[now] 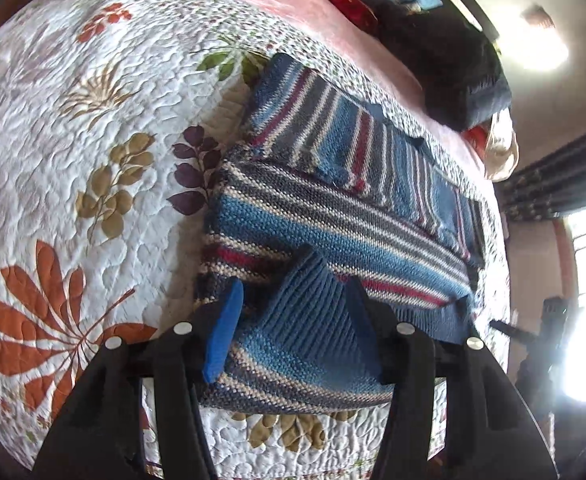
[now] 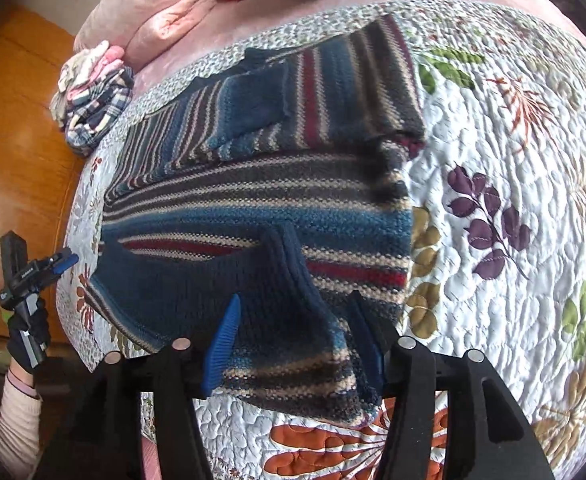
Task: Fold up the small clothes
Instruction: 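Fold the held hem up over the body toward the collar with both tools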
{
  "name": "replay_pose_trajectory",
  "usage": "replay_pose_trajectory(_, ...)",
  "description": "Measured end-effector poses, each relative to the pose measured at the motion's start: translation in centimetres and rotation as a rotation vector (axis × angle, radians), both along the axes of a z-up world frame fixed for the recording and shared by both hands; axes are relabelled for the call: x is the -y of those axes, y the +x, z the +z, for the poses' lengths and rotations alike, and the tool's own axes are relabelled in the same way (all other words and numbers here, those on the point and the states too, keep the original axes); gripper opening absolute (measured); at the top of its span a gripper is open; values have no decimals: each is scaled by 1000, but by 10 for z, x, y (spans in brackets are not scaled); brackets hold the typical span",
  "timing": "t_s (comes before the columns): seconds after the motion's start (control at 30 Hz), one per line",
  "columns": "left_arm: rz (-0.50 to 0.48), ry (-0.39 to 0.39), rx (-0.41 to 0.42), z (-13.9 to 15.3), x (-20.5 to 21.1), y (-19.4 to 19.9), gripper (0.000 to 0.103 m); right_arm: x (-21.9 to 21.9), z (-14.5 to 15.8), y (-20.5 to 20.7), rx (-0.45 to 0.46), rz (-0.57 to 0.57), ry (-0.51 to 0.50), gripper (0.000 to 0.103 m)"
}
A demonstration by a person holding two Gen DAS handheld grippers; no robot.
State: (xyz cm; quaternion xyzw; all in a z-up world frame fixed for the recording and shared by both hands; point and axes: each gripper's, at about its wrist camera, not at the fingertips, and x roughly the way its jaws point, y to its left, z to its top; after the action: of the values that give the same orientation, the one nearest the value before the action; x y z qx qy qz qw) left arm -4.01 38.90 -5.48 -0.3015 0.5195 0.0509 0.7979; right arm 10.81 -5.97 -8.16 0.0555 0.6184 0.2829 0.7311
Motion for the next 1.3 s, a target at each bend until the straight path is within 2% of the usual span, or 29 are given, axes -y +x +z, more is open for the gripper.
replay_pose_trajectory(0.17,-157,89,-78,-25,25,27,57,-30,-9,2,15,84,-47,63)
replay_pose_trajectory(0.4,-235,159,-158,-52,41,49,56,-53,-37,11,-11,154,-117,63)
replay_pose_trajectory(0.47,-243,200,-177,-56,44,51,46,-59,-43,10,-4,175,-160,58)
replay_pose_trajectory(0.53,-248,223,-178,-54,48,50,40,-63,-44,7,23,192,-197,39)
replay_pose_trajectory(0.57,-250,225,-169,-52,49,49,29,-63,-43,5,33,198,-193,33)
replay_pose_trajectory(0.6,-253,223,-165,-51,51,47,22,-62,-42,3,34,200,-176,15)
replay_pose_trajectory(0.63,-253,232,-160,-49,52,45,17,-61,-40,1,29,201,-154,10)
replay_pose_trajectory(0.7,-254,245,-137,-43,56,39,10,-57,-32,-6,60,205,-142,10)
replay_pose_trajectory(0.97,-227,258,2,-4,64,5,8,-25,10,-34,121,158,-28,10)
replay_pose_trajectory(1.13,-189,300,98,31,69,9,8,-23,43,-33,180,130,10,10)
replay_pose_trajectory(1.3,-161,340,182,65,67,30,8,-25,72,-13,230,93,36,10)
